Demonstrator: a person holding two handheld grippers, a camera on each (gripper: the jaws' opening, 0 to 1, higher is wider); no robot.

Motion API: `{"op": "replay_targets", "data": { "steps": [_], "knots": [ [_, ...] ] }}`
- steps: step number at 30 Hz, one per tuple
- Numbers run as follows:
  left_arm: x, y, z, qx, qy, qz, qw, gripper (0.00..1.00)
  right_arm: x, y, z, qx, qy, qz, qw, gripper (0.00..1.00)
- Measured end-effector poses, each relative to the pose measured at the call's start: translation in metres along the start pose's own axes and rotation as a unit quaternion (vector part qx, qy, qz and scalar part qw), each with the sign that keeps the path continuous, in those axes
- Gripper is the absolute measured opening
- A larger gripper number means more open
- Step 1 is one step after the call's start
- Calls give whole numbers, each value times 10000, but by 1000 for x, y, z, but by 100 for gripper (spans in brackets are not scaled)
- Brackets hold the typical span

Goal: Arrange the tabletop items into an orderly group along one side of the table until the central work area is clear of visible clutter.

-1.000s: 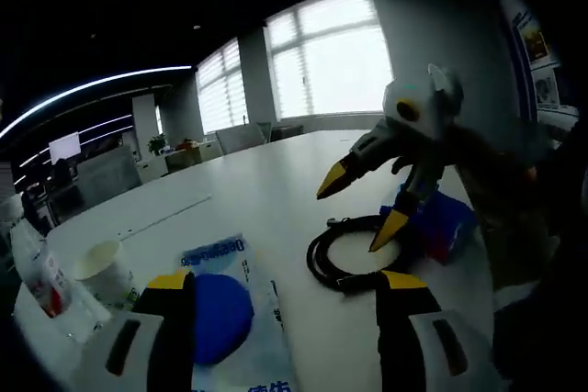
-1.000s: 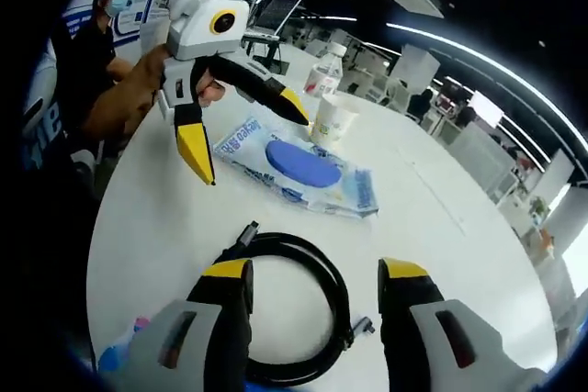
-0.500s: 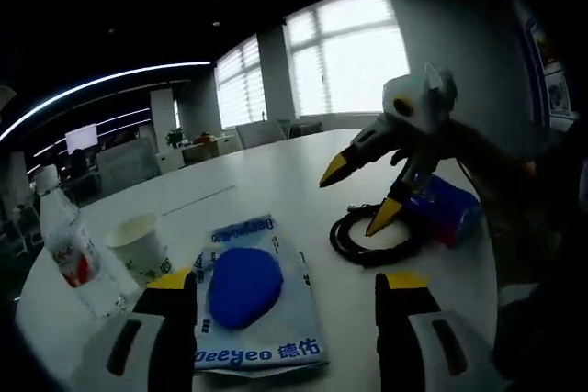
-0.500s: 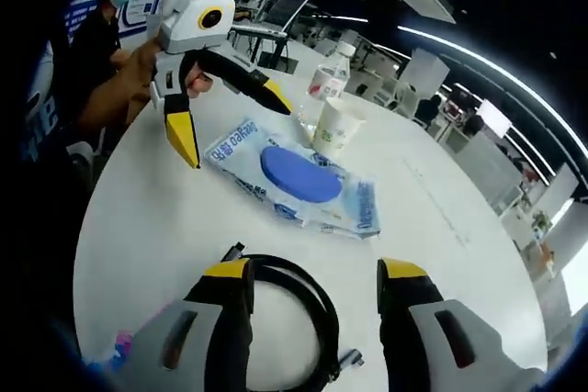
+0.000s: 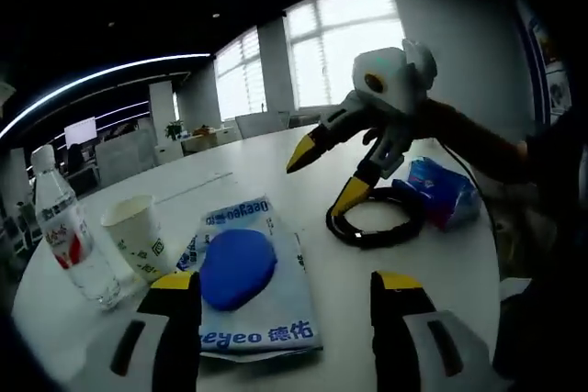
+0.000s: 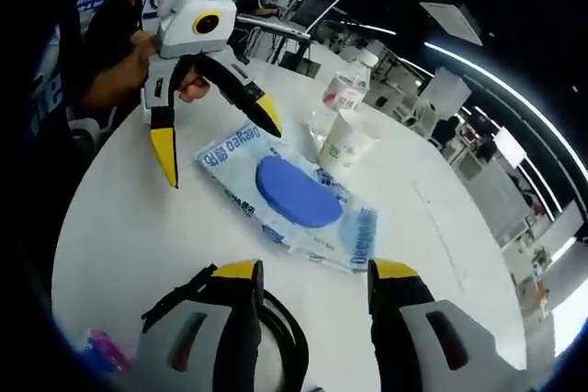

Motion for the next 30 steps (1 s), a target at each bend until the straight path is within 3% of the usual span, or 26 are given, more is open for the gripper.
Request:
{"op": "replay_targets", "data": {
  "steps": [7, 13, 22, 25, 28, 30],
  "knots": [
    [2, 3, -3, 30, 44, -30, 10000, 66, -3, -3, -15, 130, -18, 967, 9952, 37],
    [2, 4, -6, 71, 54, -119, 9999, 62, -5, -8, -27, 411, 15, 1920, 9805, 31],
    [4, 6, -10, 174, -2, -261, 9995, 51, 5, -15, -42, 569, -243, 2659, 9620, 26],
    [3, 8, -12, 253, 101, -367, 9990, 40, 7, -16, -46, 617, -445, 3093, 9479, 22],
    [-1, 12, -16, 347, 193, -386, 9985, 36, 12, -15, -52, 785, -769, 3562, 9279, 15],
    [-1, 13, -16, 384, 197, -417, 9982, 33, 14, -16, -53, 848, -771, 3744, 9202, 9]
  ]
}}
Point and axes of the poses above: the point that each gripper's makers call its tool centre point, and the gripper's own axes: z roughly backward along the fingers, x roughly to its left, y roughly out of its underside, the point moved 9 cm from there along z, roughly backward along the fingers, and after that the axes turned 4 degrees about z, right-handed, at the moved point
